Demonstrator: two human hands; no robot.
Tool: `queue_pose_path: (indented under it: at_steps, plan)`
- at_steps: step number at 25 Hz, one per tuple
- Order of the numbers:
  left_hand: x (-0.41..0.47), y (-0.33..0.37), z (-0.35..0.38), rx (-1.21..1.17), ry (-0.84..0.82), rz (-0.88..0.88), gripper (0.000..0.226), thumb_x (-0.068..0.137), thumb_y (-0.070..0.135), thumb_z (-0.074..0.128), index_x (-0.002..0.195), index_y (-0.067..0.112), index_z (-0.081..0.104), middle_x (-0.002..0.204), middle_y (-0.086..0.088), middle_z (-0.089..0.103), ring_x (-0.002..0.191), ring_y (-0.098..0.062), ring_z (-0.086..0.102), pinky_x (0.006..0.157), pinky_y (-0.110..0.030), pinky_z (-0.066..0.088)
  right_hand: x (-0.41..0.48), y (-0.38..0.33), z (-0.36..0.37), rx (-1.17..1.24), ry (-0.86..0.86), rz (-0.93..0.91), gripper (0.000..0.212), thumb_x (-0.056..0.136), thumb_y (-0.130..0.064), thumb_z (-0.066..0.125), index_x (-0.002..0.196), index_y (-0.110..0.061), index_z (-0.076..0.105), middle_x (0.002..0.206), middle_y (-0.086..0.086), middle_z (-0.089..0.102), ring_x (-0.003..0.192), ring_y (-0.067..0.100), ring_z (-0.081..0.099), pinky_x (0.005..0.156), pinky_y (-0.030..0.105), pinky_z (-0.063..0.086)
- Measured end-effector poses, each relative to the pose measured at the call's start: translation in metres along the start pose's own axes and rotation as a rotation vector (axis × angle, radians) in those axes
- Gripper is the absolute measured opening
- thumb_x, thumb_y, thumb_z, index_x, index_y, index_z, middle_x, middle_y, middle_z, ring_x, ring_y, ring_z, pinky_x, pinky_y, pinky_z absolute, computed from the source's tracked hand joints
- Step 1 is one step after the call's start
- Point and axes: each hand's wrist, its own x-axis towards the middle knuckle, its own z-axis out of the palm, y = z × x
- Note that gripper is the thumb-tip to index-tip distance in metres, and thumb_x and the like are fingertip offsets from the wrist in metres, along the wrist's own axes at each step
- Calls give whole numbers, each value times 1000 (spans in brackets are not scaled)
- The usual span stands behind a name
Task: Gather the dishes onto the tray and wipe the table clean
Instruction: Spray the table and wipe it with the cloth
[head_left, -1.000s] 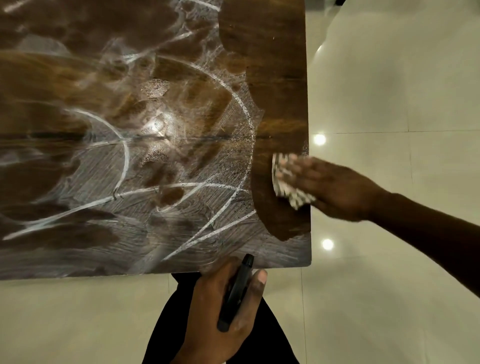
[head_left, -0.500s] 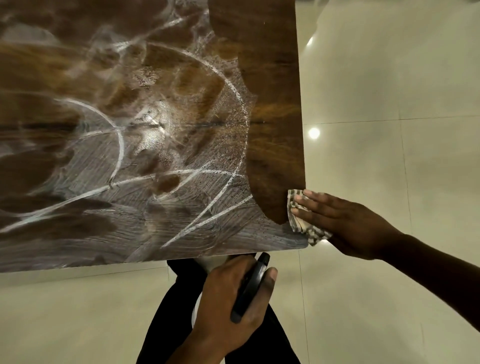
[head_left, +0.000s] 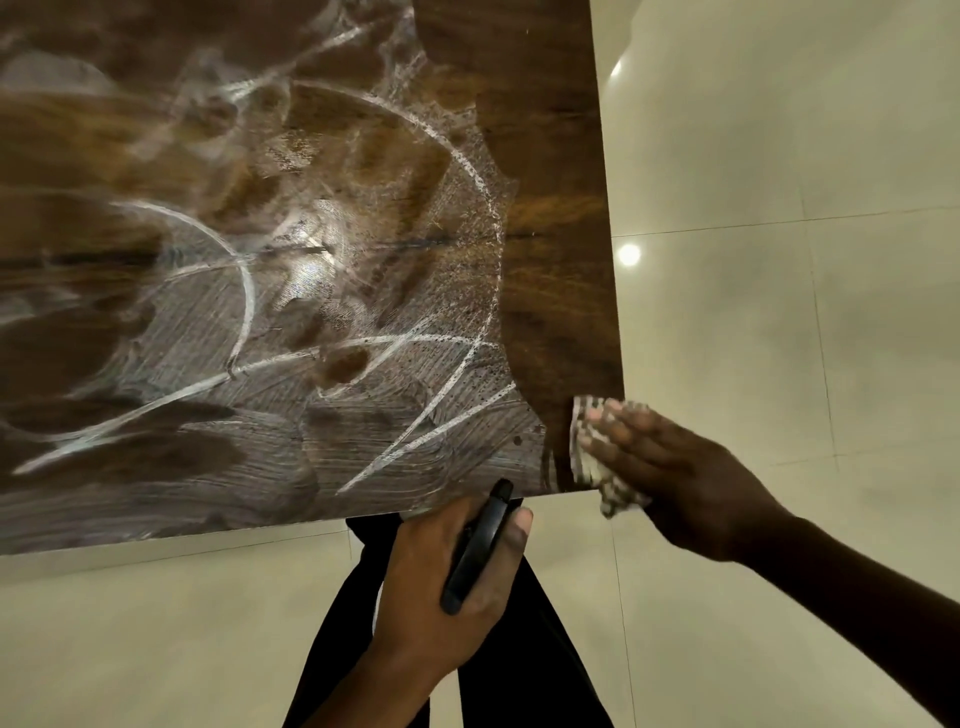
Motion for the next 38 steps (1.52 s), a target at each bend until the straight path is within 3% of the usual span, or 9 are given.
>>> queue_pose_path:
  at_steps: [5,10,12,21,23,26,29,36,38]
  plan:
    - [-4,-8,-19,-69,52,-30,60,93,72,61,78,14,64,63,-12,54,55,-30,54,57,-49,43,63,-46,14,143,220,481,71,99,-16,50,167,-13,30,177,10,20,166,29,8,127,57,31]
    - [1,-3,-34,-35,77,-20,51,92,67,61,73,20,62,61,-7,56,54,-25,57,55,-45,43,52,-74,30,27,-119,-317,70,98,-21,54,165,-15,35,176,8,21,165,30,14,130,51,25]
    - [1,-1,-40,-99,77,-35,56,91,69,62,73,16,63,61,-9,53,53,-28,55,55,-46,41,69,-48,15,-49,-220,-425,77,93,-22,54,167,-19,32,177,5,20,166,27,11,129,51,27]
    - [9,11,-50,-197,154,12,51,99,52,68,76,8,58,60,-11,51,55,-34,58,56,-54,44,207,-27,-23,155,198,454,79,92,-30,36,169,-25,23,178,4,15,166,26,6,132,55,18]
    - [12,18,-53,-201,162,25,43,99,51,66,73,18,58,60,-4,49,55,-25,54,54,-45,42,186,-67,5,149,127,312,77,93,-32,42,168,-21,27,177,7,19,165,27,8,132,54,17]
    - [19,21,-58,-176,151,9,35,98,53,67,80,22,68,66,0,62,60,-16,63,56,-35,49,131,-95,26,89,-89,-266,72,80,-27,78,149,-21,59,160,7,52,156,29,32,123,52,39]
    - [23,26,-67,-164,162,17,36,97,54,64,71,29,63,57,2,55,49,-15,53,51,-25,38,133,-40,1,-18,-138,-489,70,85,-20,64,153,-24,50,160,3,53,153,26,37,122,47,42]
    - [37,41,-88,-213,212,73,34,100,38,69,72,20,60,57,0,50,52,-26,53,50,-42,40,230,8,-46,232,352,579,73,93,-23,43,166,-20,35,176,7,25,165,28,16,134,47,13]
    - [44,44,-95,-214,239,79,34,100,39,69,74,18,61,60,-5,53,54,-26,55,52,-45,41,240,-34,-29,229,329,632,74,95,-24,42,168,-24,29,177,4,20,165,25,10,135,43,7]
